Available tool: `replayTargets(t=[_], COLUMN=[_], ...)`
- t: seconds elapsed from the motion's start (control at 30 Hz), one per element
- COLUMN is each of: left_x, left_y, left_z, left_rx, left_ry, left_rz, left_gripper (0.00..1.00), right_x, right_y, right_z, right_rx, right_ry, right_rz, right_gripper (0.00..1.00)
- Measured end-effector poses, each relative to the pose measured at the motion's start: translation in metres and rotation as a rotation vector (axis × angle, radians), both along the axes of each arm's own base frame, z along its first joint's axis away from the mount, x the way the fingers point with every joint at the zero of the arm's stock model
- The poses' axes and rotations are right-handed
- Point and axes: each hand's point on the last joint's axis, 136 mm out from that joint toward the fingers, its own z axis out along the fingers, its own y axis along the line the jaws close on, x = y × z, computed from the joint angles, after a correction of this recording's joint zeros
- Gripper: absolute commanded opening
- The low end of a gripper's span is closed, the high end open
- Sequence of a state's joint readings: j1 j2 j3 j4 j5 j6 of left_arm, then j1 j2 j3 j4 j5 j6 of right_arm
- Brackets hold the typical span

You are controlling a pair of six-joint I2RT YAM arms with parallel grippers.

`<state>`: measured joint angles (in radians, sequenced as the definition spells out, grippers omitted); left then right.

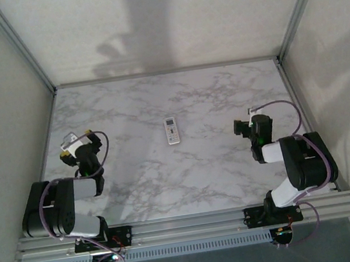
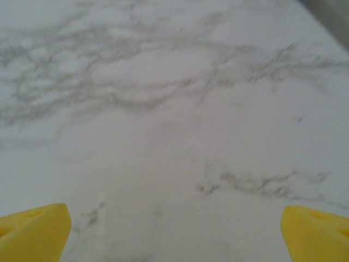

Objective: Load the batteries into the remote control

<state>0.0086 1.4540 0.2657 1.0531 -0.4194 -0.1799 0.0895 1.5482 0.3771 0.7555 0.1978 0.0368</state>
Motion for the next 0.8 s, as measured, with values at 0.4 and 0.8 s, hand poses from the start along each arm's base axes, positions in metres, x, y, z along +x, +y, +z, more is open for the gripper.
replayTargets(t=[0.4, 0.8], left_x=[0.005, 0.006], left_y=[-0.023, -0.025], left_z=[-0.001, 0.005], left_rx=[0.045, 0.048], left_ry=[-0.045, -0.071], left_rz=[-0.159, -0.173], left_gripper=[0.99, 0.99], right_x=[0.008, 0.008], right_y=[0.006, 0.006], right_z=[0.014, 0.014], right_rx=[0.027, 0.026], right_ry=[-0.067, -0.067], right_rz=[0.035, 0.035], right_gripper=[0.99, 0.99])
